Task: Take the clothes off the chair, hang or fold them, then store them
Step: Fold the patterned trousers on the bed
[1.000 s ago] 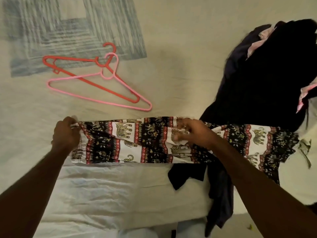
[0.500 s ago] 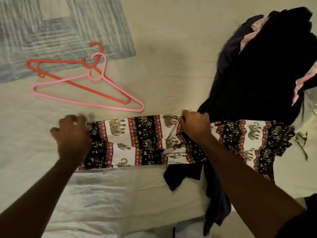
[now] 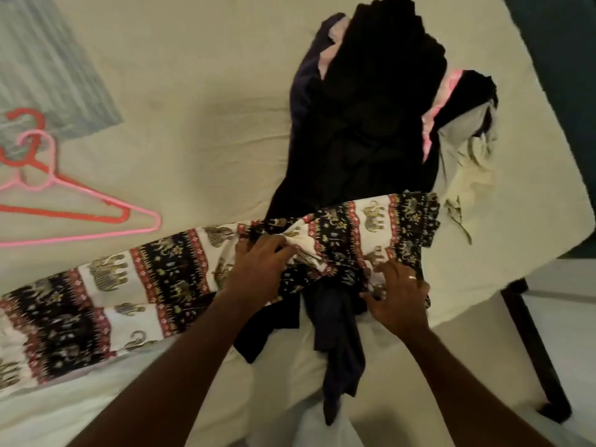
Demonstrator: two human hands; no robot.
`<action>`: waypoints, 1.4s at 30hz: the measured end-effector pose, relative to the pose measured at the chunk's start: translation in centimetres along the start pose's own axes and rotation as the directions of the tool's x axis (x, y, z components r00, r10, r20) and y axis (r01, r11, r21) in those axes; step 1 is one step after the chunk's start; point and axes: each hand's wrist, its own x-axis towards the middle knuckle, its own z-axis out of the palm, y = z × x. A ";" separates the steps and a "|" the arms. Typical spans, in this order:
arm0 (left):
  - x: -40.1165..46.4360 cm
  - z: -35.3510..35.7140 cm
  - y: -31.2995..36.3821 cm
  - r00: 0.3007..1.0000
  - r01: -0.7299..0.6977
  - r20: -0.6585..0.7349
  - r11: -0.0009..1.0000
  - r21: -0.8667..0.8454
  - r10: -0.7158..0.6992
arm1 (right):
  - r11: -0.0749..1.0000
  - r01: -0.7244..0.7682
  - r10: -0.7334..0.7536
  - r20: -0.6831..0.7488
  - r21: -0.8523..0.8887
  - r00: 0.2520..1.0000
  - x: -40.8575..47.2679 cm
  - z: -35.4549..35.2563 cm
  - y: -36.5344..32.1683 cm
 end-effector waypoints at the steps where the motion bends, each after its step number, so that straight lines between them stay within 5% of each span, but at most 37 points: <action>1: 0.6 0.1 0.5 1.000 -0.007 0.021 1.000 0.007 0.007 | 1.000 -0.010 0.010 0.011 0.000 1.000 -0.3 0.4 1.4; 10: 4.6 1.3 3.7 0.992 -0.040 0.123 0.984 0.175 0.019 | 0.993 0.017 -0.009 -0.066 0.116 0.998 0.6 1.8 7.7; 13: 4.6 1.3 3.4 0.989 -0.080 0.133 0.981 0.174 0.057 | 0.952 0.053 -0.007 -0.151 0.303 0.989 1.0 1.5 9.8; 16: 4.6 0.9 3.2 0.991 -0.071 0.115 0.997 -0.006 0.072 | 0.757 -0.033 0.128 -0.097 0.653 0.987 1.0 -0.7 11.2; 19: 4.7 -0.3 3.4 0.973 -0.039 0.211 0.964 -0.263 0.097 | 0.614 -0.125 0.175 0.020 0.779 0.984 2.0 -4.7 11.3; 22: 5.2 -2.0 3.4 0.897 0.238 0.440 0.781 -0.578 0.052 | 0.513 -0.197 0.025 0.215 0.836 0.976 2.7 -9.6 11.9; 23: 5.3 -2.6 3.5 0.851 0.344 0.523 0.702 -0.624 0.048 | 0.477 -0.278 -0.071 0.352 0.834 0.933 2.9 -11.4 12.5; 25: 5.6 -4.0 4.1 0.767 0.431 0.631 0.637 -0.640 0.115 | 0.445 -0.502 -0.268 0.645 0.742 0.716 3.7 -14.6 14.0; 27: 5.9 -4.6 4.7 0.742 0.429 0.651 0.634 -0.644 0.159 | 0.507 -0.592 -0.346 0.777 0.627 0.526 5.1 -16.9 15.1; 28: 6.2 -4.6 4.8 0.752 0.438 0.643 0.620 -0.651 0.144 | 0.540 -0.588 -0.344 0.795 0.603 0.500 6.1 -17.3 15.3; 30: 7.1 -4.1 4.6 0.793 0.466 0.606 0.580 -0.668 0.061 | 0.619 -0.495 -0.294 0.765 0.609 0.573 8.7 -17.4 14.9; 31: 7.5 -3.7 4.3 0.829 0.461 0.560 0.575 -0.676 -0.007 | 0.655 -0.410 -0.255 0.696 0.635 0.671 10.3 -16.8 14.2; 34: 8.8 -2.0 2.9 0.931 0.348 0.316 0.714 -0.608 -0.185 | 0.792 -0.114 -0.076 0.283 0.600 0.956 15.8 -13.5 12.3; 39: 10.1 -0.2 2.6 0.947 0.301 0.059 0.807 -0.508 -0.317 | 0.935 -0.013 -0.003 0.046 0.354 0.999 20.7 -8.3 11.3; 42: 9.6 0.1 2.1 0.941 0.337 0.182 0.828 -0.447 -0.285 | 0.967 0.036 -0.024 -0.052 0.254 0.998 20.5 -7.3 11.0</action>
